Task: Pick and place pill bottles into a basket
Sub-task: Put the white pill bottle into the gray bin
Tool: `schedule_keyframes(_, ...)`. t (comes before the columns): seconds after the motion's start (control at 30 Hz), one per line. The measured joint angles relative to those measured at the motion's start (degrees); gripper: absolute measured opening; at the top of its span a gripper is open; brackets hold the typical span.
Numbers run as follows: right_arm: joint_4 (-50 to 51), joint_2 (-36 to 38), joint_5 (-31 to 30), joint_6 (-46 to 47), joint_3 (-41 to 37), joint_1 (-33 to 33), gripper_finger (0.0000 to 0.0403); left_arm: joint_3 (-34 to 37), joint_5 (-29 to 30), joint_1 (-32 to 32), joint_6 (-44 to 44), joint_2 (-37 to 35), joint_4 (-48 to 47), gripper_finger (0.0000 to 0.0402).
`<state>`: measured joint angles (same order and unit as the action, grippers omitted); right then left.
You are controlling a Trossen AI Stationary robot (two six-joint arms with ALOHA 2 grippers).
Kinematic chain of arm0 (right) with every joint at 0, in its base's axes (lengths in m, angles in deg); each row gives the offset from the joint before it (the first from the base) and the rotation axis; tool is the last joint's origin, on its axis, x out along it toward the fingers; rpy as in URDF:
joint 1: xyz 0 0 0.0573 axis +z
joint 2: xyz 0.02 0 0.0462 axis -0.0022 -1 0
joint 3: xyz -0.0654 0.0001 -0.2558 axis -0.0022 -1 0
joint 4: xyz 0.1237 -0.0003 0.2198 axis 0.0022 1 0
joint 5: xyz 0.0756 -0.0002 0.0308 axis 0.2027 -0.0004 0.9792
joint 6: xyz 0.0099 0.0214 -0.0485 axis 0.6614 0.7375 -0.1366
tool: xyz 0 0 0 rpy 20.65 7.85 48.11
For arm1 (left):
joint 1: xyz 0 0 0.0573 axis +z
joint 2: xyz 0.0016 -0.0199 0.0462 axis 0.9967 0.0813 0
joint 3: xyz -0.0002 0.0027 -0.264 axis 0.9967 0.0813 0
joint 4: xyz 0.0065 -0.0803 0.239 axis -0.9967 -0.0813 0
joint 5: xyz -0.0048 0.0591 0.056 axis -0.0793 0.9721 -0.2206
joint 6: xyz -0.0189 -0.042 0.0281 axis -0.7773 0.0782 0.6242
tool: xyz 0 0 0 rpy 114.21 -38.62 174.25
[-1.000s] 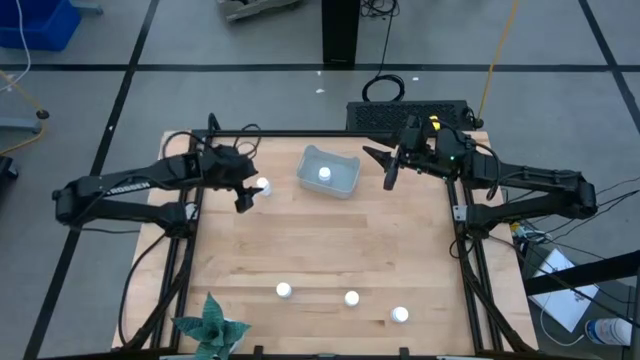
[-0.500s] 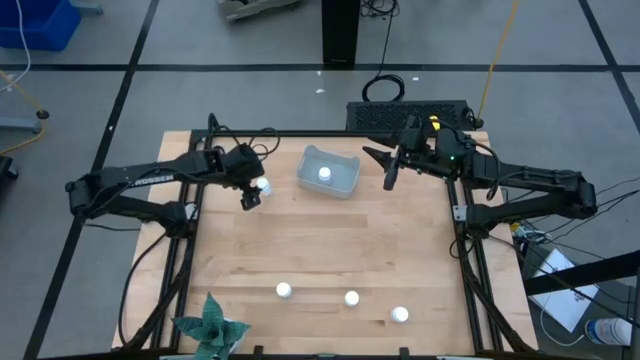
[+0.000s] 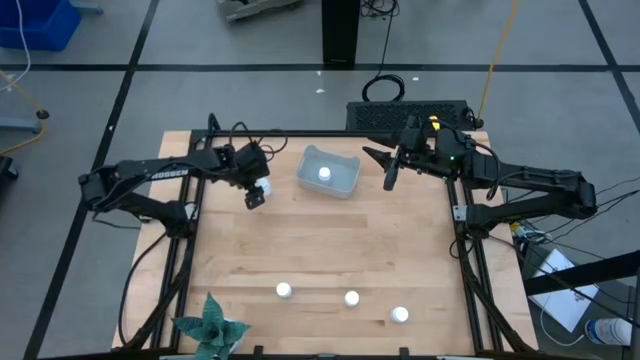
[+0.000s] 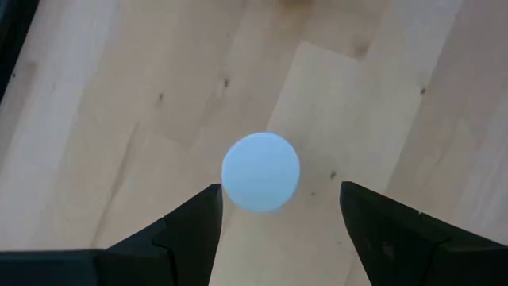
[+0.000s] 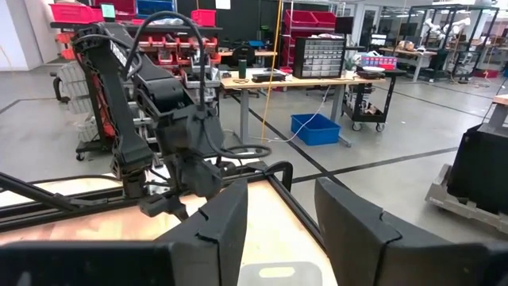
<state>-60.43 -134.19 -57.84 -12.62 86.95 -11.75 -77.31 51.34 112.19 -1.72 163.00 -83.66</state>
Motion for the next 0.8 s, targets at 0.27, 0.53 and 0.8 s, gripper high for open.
schedule_keyframes(0.27,-0.02,0.00,-0.02,0.01,0.00,0.65,0.0139,0.00,-0.22,0.29,1.52,0.38,2.19,0.0258)
schedule_keyframes(0.53,-0.23,0.00,-0.04,-0.26,0.00,1.51,0.0139,0.00,-1.33,1.56,1.57,0.39,2.07,0.0239)
schedule_keyframes(0.8,-0.48,0.00,-0.11,-0.44,0.00,1.49,0.0139,0.00,-4.58,2.77,1.24,0.38,2.26,0.0234)
